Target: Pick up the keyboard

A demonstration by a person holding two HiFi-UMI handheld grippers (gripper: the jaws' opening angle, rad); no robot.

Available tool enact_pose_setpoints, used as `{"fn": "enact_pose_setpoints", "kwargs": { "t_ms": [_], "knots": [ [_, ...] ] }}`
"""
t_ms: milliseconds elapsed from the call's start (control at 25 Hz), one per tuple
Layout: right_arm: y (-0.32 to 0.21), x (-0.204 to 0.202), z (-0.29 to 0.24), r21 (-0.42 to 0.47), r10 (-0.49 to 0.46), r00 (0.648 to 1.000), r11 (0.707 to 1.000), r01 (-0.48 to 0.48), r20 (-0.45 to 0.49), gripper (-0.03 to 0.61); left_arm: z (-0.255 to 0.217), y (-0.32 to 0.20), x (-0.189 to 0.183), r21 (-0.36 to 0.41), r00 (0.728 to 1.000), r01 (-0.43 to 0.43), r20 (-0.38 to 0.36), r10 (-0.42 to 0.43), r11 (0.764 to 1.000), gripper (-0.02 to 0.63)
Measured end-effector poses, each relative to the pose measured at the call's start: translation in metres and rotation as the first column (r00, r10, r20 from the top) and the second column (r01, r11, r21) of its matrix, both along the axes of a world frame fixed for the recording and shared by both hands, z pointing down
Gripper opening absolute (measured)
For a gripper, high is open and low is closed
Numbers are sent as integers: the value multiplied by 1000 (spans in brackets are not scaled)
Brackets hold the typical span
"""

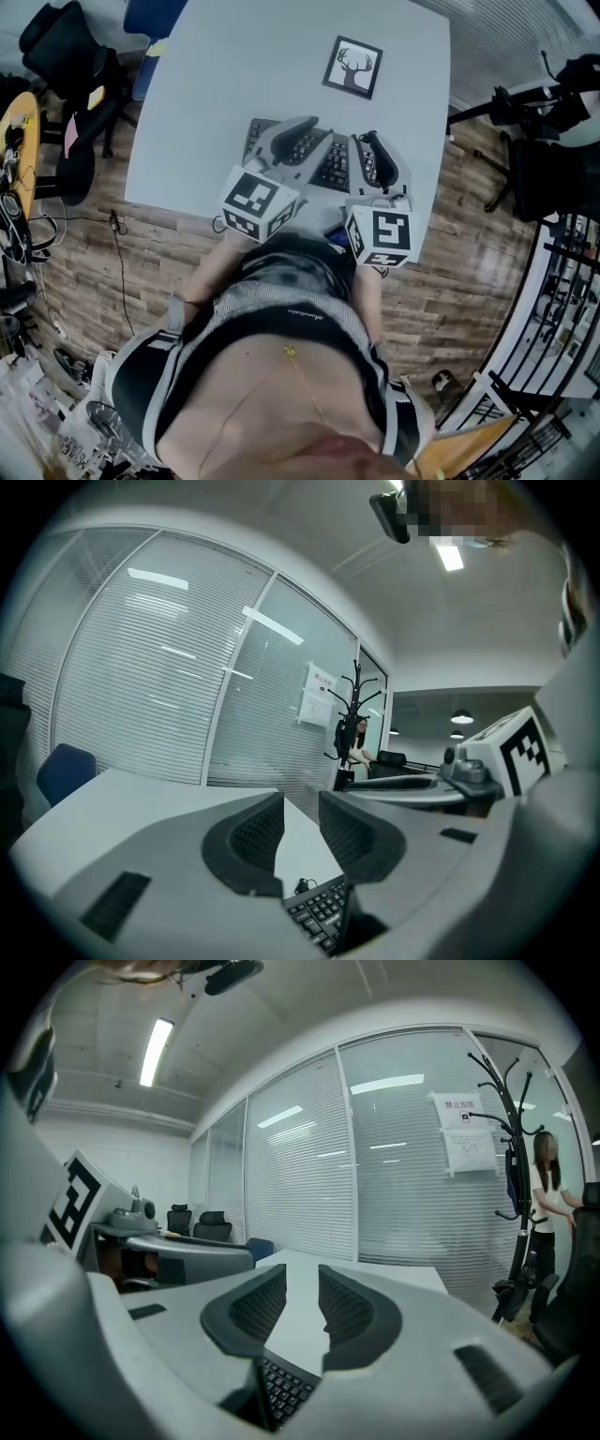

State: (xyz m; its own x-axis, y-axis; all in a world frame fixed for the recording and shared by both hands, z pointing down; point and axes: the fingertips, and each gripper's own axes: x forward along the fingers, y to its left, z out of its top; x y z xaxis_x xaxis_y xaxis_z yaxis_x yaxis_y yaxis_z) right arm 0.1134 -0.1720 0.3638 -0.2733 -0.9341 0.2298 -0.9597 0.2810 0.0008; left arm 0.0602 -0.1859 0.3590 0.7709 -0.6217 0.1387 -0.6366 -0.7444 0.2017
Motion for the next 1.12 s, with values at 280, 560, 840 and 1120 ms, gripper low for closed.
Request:
{"fn": "enact_pose_setpoints", "kwargs": {
  "t_ms": [280,560,840,1120],
  "knots": [
    [-7,7,20,-47,18,1000,999,-18,-9,109,20,-11,-4,-32,999,30,26,-29,999,92],
    [-5,23,54,-130,37,998,991,-43,-49,109,49,-18,-12,-77,997,46,66,-41,996,92],
    [-1,44,94,-221,65,993,971,-85,-99,109,86,-29,-33,-151,991,79,115,-62,985,92],
    [2,65,131,-300,90,986,945,-129,-138,109,125,-37,-53,-224,983,117,162,-81,968,92]
  ]
}}
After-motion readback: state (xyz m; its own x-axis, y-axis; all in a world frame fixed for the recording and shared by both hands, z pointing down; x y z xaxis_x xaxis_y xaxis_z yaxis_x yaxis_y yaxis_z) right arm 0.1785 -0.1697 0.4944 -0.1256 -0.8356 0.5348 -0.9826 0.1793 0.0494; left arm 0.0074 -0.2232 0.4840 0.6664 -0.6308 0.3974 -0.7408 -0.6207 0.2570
